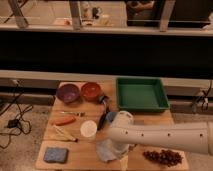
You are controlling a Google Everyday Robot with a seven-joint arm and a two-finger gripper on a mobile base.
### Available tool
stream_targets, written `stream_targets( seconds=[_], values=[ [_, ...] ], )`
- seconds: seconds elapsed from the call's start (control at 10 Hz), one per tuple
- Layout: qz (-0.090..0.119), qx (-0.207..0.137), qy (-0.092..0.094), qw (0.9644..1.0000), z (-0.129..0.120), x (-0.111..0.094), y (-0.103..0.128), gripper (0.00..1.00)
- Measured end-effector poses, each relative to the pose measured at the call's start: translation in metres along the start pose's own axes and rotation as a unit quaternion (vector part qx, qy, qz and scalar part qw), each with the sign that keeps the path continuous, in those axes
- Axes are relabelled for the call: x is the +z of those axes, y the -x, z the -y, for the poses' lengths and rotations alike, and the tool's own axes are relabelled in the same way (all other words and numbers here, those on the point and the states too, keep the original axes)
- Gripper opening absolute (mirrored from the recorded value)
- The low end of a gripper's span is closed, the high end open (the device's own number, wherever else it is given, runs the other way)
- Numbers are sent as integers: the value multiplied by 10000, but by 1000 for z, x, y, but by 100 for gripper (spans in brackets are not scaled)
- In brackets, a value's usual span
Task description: Place towel in purple bowl
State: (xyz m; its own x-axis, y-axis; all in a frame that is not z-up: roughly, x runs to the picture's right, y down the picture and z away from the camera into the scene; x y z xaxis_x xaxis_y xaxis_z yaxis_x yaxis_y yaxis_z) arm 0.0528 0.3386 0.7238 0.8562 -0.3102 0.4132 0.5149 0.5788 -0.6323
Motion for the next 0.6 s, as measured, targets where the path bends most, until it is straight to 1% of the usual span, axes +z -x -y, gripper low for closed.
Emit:
stream_targets(
  seconds=[0.2, 0.3, 0.4, 0.6],
  values=[
    [251, -57, 21, 9997, 2, 1, 5, 80],
    [420, -96, -3, 9991, 3, 0, 7, 80],
    [528, -123, -30, 9985, 5, 0, 8, 80],
    [674, -182, -61, 9975, 10, -2, 9, 80]
  ],
)
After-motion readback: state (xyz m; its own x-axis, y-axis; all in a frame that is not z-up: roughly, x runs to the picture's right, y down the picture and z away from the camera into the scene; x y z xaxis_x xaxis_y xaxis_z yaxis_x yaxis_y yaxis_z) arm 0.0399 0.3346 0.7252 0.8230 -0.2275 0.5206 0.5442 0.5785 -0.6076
